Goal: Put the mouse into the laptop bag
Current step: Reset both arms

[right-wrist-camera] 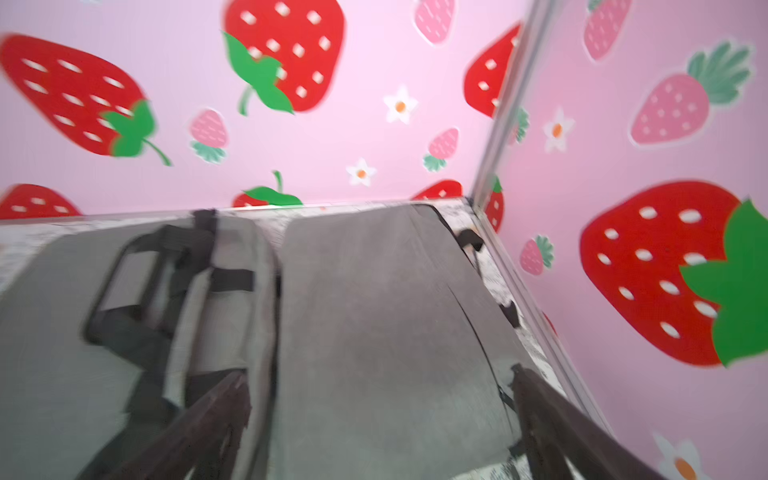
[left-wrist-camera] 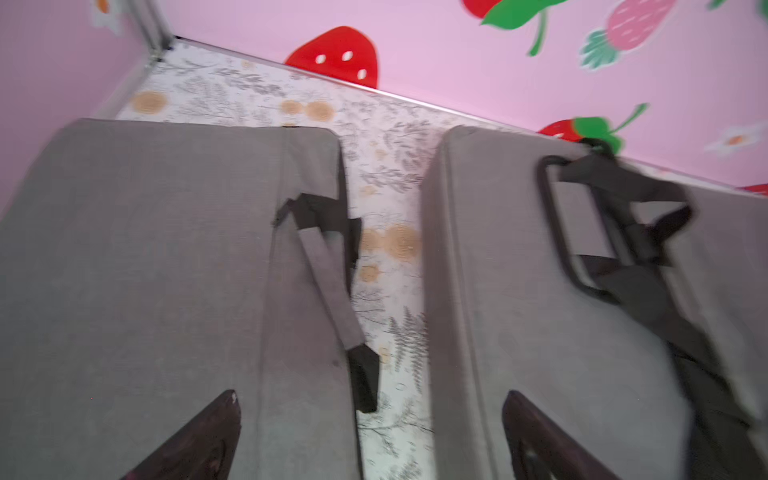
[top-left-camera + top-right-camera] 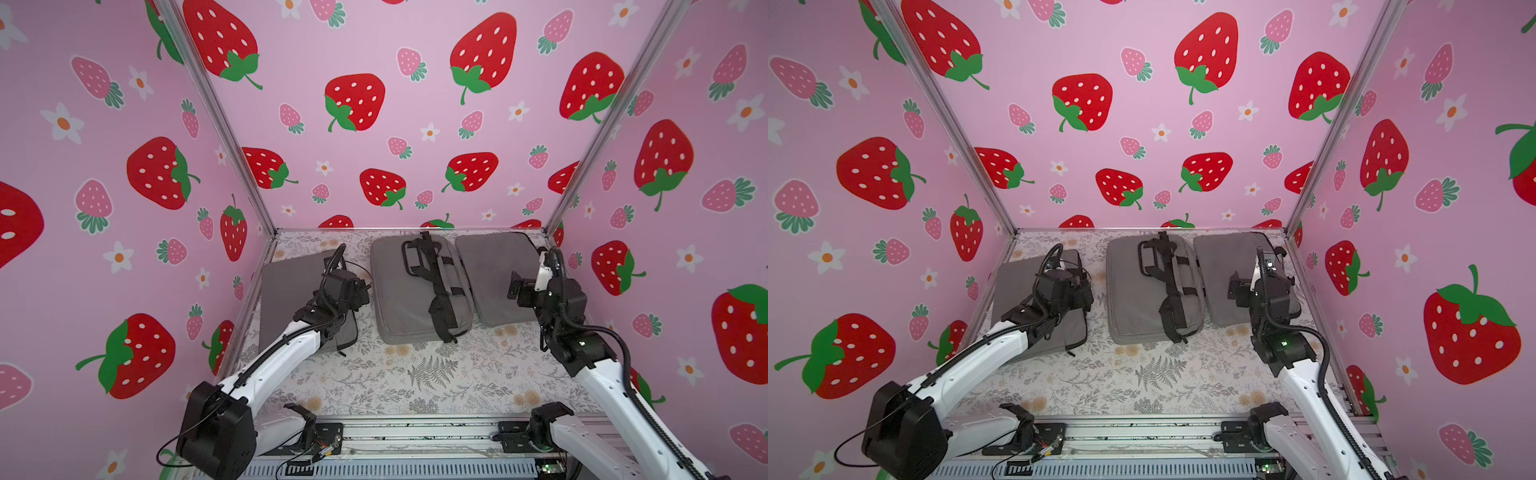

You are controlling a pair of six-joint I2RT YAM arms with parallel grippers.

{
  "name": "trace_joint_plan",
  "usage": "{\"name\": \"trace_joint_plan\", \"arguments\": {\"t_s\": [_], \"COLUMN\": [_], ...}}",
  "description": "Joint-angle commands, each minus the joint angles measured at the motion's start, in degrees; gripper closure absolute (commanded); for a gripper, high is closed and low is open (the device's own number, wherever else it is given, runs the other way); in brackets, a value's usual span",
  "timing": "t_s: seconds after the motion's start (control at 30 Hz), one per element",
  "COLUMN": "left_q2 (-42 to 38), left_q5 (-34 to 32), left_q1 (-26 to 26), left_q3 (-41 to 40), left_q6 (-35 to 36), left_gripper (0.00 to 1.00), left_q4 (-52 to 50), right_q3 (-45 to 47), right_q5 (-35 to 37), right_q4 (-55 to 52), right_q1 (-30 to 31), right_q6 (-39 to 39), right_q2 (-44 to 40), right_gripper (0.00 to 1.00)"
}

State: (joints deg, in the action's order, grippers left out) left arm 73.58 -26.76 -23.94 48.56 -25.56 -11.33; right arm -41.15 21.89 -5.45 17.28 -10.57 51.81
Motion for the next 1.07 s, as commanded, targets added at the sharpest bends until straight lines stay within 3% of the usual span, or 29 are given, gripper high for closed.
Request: {"name": "trace_joint_plan", "arguments": {"t_s": [0.0, 0.07, 0.13, 0.2, 0.33, 0.43, 0.47, 0.53, 0.6, 0.63, 0.67, 0.73, 0.8, 1.03], "left_q2": [3.52, 3.44, 3.9, 3.52, 4.3, 6.81, 6.37, 8.24, 16.14, 16.77, 13.81, 15.9, 15.1, 15.11], "left_q5": [-16.27, -15.65, -11.0, -3.53, -0.61, 5.98, 8.52, 12.07, 12.77, 12.4, 14.86, 17.32, 18.33, 18.4], "left_q1": [0.41, 0.81, 3.59, 7.41, 12.3, 17.1, 17.6, 18.46, 20.54, 20.69, 20.82, 21.54, 22.81, 22.93], "left_q3": [0.61, -4.68, -10.04, -9.29, -16.59, -22.55, -22.15, -25.34, -27.66, -27.6, -25.76, -23.63, -22.99, -23.0], "left_q6": [8.48, 16.56, 21.76, 22.67, 25.02, 22.24, 23.39, 25.88, 24.19, 24.27, 23.84, 24.44, 23.16, 23.01], "left_gripper": [0.01, 0.01, 0.01, 0.01, 0.01, 0.01, 0.01, 0.01, 0.01, 0.01, 0.01, 0.01, 0.01, 0.01], "left_q4": [2.91, 14.58, 24.61, 22.76, 35.67, 47.4, 45.65, 55.56, 67.99, 67.99, 58.93, 58.94, 56.11, 56.09], "right_q3": [3.22, 5.49, 8.31, 8.85, 10.2, 10.2, 11.0, 11.31, 11.14, 11.93, 15.03, 18.76, 17.05, 15.54], "right_q5": [2.26, 3.74, 3.56, 4.96, 4.87, 5.57, 4.92, 3.42, -2.52, -6.39, -9.2, -8.98, -8.43, -8.44], "right_q4": [3.57, 6.96, 12.99, 15.58, 23.79, 30.73, 36.26, 41.18, 43.29, 43.25, 49.78, 59.55, 54.08, 52.05], "right_q1": [-3.3, -4.86, -7.14, -9.34, -12.25, -13.25, -13.43, -14.22, -14.5, -14.47, -14.68, -15.08, -15.17, -14.64], "right_q6": [1.55, 2.18, 1.95, 1.61, 0.91, 2.04, 4.51, 6.17, 8.74, 9.77, 10.9, 10.56, 10.13, 10.83], "right_q2": [9.33, 13.12, 16.26, 20.07, 26.8, 30.42, 31.81, 34.76, 37.0, 36.4, 37.63, 39.23, 37.8, 38.62], "right_gripper": [0.01, 0.01, 0.01, 0.01, 0.01, 0.01, 0.01, 0.01, 0.01, 0.01, 0.01, 0.01, 0.01, 0.01]}}
